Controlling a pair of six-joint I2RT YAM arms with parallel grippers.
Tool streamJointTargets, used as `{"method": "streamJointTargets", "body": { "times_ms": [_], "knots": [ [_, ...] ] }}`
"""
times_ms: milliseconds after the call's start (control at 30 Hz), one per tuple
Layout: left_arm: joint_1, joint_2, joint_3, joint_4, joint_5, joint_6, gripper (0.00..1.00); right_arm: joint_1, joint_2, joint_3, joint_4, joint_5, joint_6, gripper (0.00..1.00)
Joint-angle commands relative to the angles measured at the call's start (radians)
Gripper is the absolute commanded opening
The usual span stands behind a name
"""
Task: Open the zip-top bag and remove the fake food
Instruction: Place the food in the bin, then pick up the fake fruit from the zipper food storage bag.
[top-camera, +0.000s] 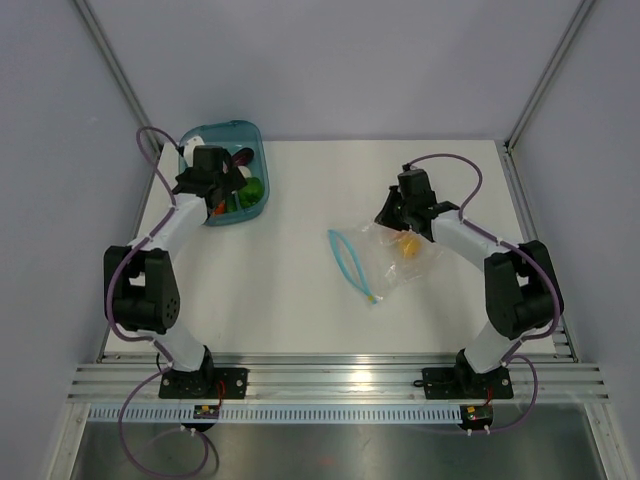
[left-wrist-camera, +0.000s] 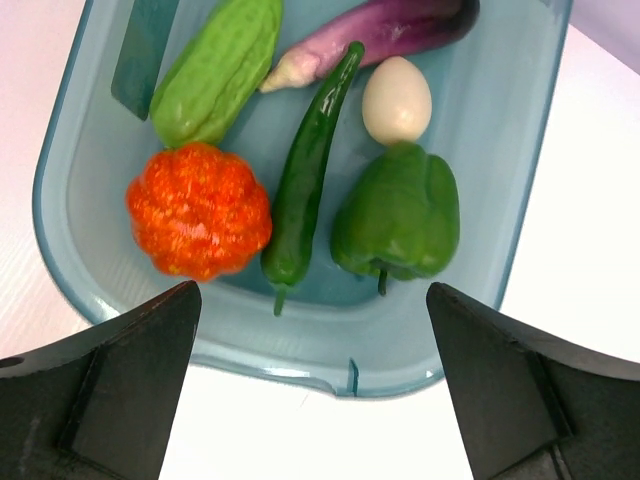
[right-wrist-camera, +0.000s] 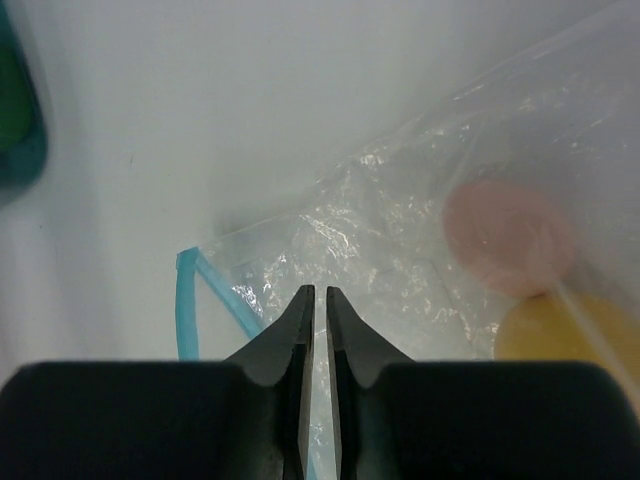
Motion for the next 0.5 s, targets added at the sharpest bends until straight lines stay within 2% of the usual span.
{"method": "streamJointTargets", "body": {
  "times_ms": [0, 133, 333, 433, 467],
  "knots": [
    [-0.039, -0.100, -0.063, 0.048, 0.030, -0.024, 0.99, -0.006, -0.079, -0.001, -0.025, 0.080, -0.024, 0.16],
    [-0.150, -0.195, -0.165, 0.094, -0.042, -0.022, 0.99, -0.006, -0.139, -0.031, -0.034, 0.149, -0.035, 0.18],
    [-0.279, -0.339, -0.423, 0.315, 0.099, -0.117, 0.91, -0.015, -0.197, -0.061, -0.049, 0.244, -0.050, 0.22],
    [-0.382, -0.388, -0.494, 0.416, 0.092, -0.110, 0.91, -0.026, -0.208, -0.071, -0.051, 0.272, -0.046, 0.26],
    [-0.425, -0.391, -0.520, 0.441, 0.087, -0.105, 0.91, -0.031, -0.210, -0.073, -0.057, 0.282, -0.044, 0.31]
  ]
}}
